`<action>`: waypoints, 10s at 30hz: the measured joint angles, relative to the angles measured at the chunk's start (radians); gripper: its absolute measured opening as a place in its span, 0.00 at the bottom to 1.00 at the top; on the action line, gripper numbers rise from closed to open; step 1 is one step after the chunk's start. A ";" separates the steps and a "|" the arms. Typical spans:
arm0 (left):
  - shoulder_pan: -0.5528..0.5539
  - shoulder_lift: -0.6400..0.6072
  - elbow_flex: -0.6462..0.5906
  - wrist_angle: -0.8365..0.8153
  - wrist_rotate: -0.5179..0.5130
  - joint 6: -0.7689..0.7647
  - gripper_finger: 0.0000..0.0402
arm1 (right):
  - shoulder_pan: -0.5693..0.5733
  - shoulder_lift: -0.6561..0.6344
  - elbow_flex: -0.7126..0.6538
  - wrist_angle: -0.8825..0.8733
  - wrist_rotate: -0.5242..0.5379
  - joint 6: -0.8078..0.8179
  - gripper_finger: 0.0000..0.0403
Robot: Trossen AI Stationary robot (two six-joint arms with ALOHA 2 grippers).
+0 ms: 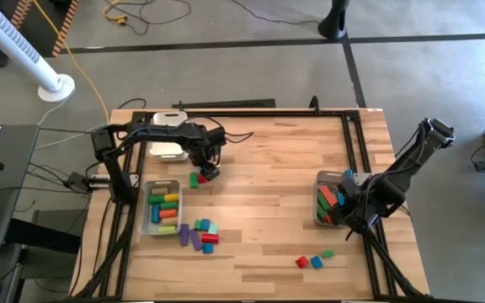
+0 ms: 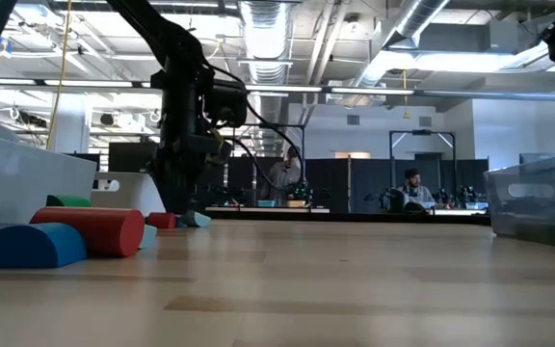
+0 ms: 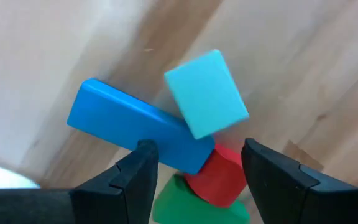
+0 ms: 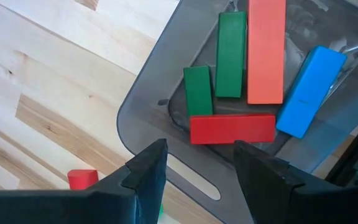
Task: Sort blocks by size
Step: Put the blue rectangular block into the black bin, then put the purple rectangular block into the black bin
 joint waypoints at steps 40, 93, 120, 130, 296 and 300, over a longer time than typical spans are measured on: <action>-0.124 -0.067 0.017 0.052 0.032 -0.274 0.55 | 0.000 0.000 0.000 -0.015 0.008 -0.034 0.53; -0.201 0.098 0.043 0.050 -0.017 -0.281 0.25 | 0.000 0.000 0.000 0.024 0.078 -0.076 0.49; -0.239 -0.002 0.473 0.343 0.755 -0.204 0.25 | -0.229 0.000 0.073 0.935 0.342 -1.252 0.49; -0.276 -0.002 0.473 0.385 0.895 -0.216 0.25 | -0.322 0.113 0.207 1.092 0.305 -1.752 0.55; -0.478 -0.312 -0.093 -0.129 0.329 0.237 0.44 | 0.093 0.298 0.196 -0.195 -0.060 -0.071 0.37; -0.538 -0.312 -0.093 -0.124 0.325 0.299 0.44 | 0.093 0.298 0.196 -0.197 -0.059 -0.067 0.42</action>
